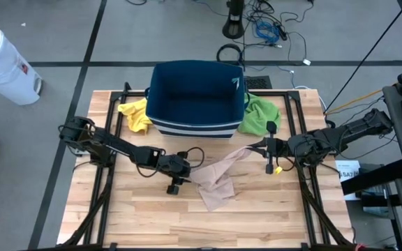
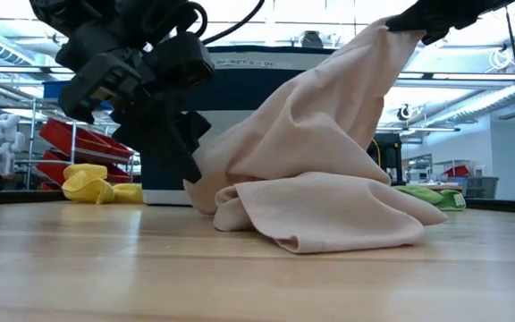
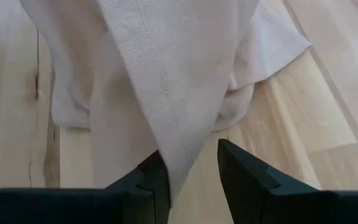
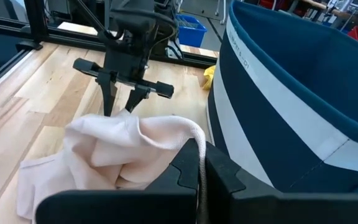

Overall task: Fold towel
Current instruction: Fold the brown towel

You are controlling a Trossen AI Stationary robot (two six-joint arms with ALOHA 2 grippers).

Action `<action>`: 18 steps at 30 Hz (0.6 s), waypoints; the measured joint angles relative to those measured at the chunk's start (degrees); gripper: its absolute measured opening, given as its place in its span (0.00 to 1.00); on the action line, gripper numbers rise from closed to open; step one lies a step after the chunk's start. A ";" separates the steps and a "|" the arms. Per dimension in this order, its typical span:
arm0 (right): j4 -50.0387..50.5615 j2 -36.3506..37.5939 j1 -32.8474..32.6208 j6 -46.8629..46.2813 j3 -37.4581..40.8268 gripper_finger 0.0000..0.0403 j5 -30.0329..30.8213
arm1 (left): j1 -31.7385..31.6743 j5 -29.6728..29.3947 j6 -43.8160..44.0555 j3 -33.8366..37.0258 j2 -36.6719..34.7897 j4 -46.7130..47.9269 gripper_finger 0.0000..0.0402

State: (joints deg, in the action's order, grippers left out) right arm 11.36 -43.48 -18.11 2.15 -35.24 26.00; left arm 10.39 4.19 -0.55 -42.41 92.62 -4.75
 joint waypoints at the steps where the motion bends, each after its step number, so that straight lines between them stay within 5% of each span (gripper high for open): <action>1: 0.21 0.00 0.00 0.00 0.00 0.00 -0.02 | 0.00 0.00 0.03 -0.01 0.00 -0.03 0.31; 13: 0.56 -0.02 0.00 -1.25 0.00 0.00 -0.41 | 0.02 -5.37 -1.95 0.00 0.00 1.27 0.31; 18: 0.93 -0.02 0.00 -1.51 0.00 0.00 -0.42 | 0.00 -8.14 -4.69 0.00 0.00 1.65 0.18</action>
State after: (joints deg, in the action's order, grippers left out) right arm 12.29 -43.51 -18.11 0.64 -35.24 25.58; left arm 10.39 -3.95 -5.23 -42.41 92.62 -3.10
